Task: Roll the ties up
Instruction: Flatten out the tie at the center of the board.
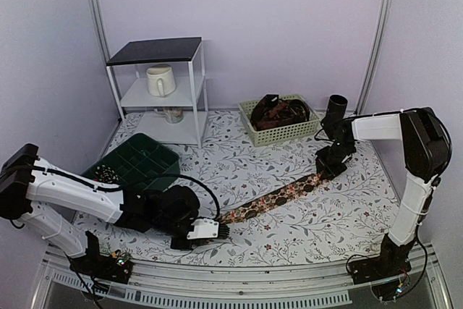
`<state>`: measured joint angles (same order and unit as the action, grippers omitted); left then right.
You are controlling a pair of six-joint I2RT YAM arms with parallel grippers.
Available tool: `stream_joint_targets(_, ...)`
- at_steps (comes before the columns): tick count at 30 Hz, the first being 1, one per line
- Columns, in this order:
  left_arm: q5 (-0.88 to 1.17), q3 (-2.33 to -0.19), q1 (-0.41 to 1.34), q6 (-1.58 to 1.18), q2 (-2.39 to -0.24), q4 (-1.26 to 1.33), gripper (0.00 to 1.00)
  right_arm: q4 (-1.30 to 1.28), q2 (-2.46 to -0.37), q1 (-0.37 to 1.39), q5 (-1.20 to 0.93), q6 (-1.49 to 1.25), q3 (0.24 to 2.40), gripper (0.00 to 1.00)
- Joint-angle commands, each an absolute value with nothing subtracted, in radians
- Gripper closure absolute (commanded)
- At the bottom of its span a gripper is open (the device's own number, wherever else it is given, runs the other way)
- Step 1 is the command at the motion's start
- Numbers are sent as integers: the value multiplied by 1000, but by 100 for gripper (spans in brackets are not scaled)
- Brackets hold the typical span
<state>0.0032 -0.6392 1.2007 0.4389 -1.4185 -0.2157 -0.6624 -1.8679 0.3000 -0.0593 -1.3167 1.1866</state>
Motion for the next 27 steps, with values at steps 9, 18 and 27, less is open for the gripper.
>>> stream_joint_targets(9, -4, -750, 1079, 299, -1382, -266, 89, 209, -1541, 306, -229, -1004, 748, 93)
stream_joint_targets(18, 39, -714, 1079, 238, -1362, -254, 100, 651, -1281, 306, -218, -901, 327, 97)
stream_joint_targets(27, 62, -960, 943, -24, -1553, -393, 71, 686, -1300, 305, -224, -914, 272, 96)
